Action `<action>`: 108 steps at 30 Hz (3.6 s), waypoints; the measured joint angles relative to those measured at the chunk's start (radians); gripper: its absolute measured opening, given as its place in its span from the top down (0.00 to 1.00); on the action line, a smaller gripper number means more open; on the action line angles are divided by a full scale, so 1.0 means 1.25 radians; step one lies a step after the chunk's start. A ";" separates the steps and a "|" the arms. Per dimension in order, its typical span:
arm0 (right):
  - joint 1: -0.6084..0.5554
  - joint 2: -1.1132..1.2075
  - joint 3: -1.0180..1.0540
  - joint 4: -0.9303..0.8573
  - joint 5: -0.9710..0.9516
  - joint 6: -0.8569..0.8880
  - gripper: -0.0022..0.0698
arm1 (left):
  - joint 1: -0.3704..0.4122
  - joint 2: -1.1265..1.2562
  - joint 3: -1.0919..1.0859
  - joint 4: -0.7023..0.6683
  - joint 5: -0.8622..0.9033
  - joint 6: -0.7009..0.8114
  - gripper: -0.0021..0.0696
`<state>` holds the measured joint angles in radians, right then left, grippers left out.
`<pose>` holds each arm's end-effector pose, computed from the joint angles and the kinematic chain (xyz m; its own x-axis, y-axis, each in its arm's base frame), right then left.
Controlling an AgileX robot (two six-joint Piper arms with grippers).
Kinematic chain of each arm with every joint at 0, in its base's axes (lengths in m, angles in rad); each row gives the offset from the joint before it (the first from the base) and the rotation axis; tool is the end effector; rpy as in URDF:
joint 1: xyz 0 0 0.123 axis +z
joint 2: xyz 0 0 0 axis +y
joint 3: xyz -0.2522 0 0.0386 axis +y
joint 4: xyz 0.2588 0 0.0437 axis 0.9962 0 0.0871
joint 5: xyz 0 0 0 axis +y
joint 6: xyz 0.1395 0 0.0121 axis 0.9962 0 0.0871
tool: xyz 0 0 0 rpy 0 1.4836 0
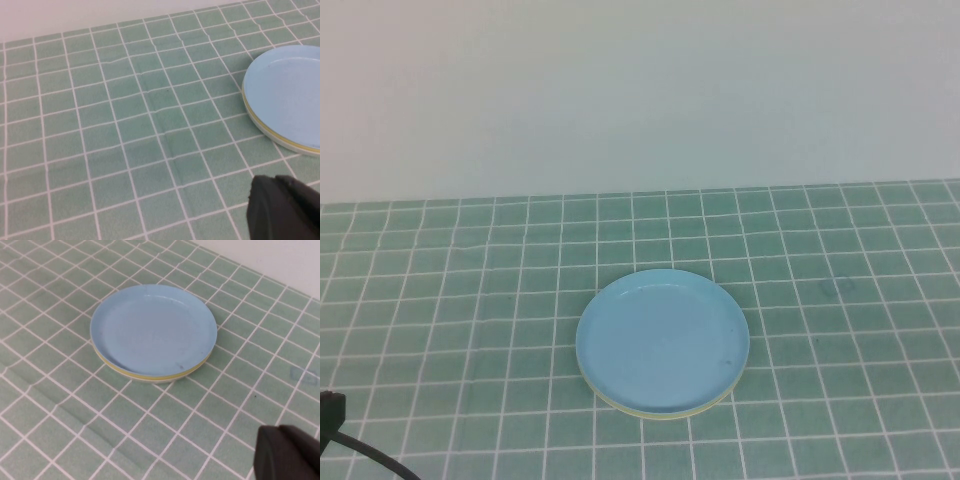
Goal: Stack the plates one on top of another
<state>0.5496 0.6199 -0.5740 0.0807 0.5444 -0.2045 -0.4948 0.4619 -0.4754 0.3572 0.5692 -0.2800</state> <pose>0.1677 0.1096 0.2654 -0.3316 -0.3613 -0.8715 -0.6034 0.7913 -0.0985 0.1657 -0.0594 0.2586 -0.3664 0.2251 -0.9028 0.3254 0.9400 0.1024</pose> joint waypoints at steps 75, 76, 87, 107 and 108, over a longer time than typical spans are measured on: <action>-0.416 -0.503 0.478 0.067 -0.137 -0.010 0.97 | 0.000 0.003 0.000 0.010 0.005 0.000 0.97; -0.416 -0.503 0.478 0.067 -0.137 -0.010 0.97 | 0.000 0.003 0.000 0.010 0.005 0.000 0.97; -0.417 -0.503 0.478 0.067 -0.137 -0.010 0.97 | 0.075 -0.069 0.001 -0.001 0.014 0.000 0.97; -0.417 -0.503 0.478 0.069 -0.137 -0.010 0.97 | 0.225 -0.331 0.334 -0.186 -0.414 -0.074 0.97; -0.417 -0.503 0.478 0.069 -0.137 -0.010 0.97 | 0.238 -0.338 0.350 -0.187 -0.414 -0.089 0.97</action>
<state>0.0285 -0.0083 0.0234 0.1666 0.3735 -0.2175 -0.1976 0.0399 -0.0375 0.1230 0.0513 -0.3918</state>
